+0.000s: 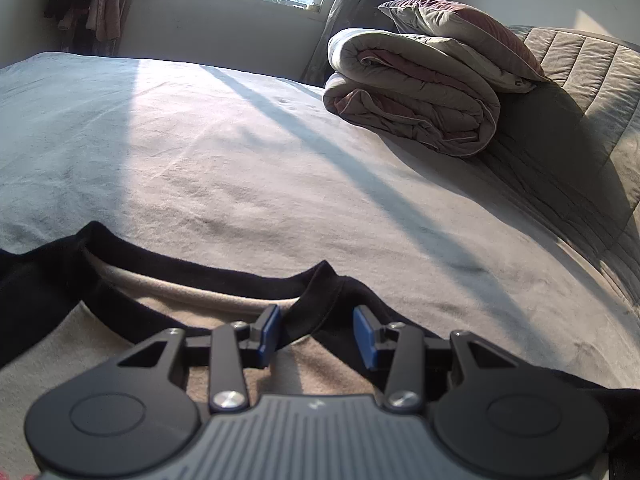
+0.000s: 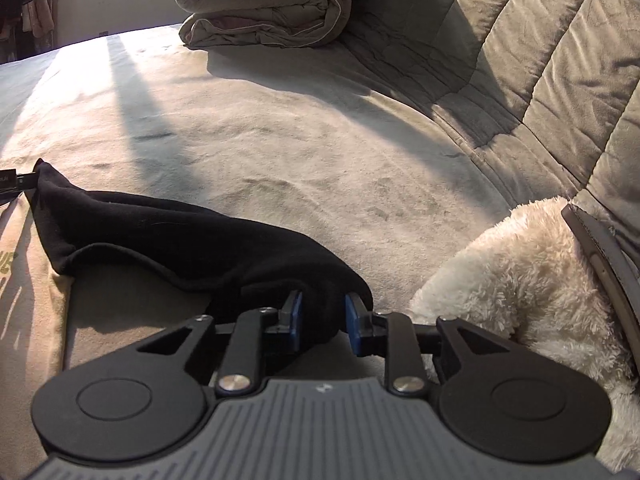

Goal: Fold clothes

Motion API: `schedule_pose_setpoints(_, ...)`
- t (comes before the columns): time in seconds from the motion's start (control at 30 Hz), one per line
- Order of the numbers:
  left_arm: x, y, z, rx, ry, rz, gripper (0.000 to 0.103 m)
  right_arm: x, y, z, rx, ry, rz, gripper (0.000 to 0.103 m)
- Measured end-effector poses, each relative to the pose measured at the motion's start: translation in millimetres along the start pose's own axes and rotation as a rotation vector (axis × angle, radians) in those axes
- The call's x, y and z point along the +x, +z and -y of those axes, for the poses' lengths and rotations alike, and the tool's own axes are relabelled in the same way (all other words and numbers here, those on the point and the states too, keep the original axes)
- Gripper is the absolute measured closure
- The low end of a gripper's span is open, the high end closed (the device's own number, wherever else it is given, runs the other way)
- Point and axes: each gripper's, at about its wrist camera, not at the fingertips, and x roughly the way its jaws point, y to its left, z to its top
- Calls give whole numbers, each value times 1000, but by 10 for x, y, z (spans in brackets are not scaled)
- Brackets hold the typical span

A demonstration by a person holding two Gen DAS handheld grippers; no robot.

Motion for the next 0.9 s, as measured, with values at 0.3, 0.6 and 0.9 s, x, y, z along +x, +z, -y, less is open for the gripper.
schedule_pose_setpoints(0.3, -1, 27, -102, -26, -18, -2, 75, 224, 618, -585, -159, 193, 101, 36)
schedule_pose_setpoints(0.6, -10, 72, -301, -123, -64, -15, 79, 1046, 990, -1413, -181, 536, -47, 50)
schedule_pose_setpoints(0.9, -15, 92, -438, -214, -135, -16, 80, 1394, 998, -1697, -169, 559, -91, 98)
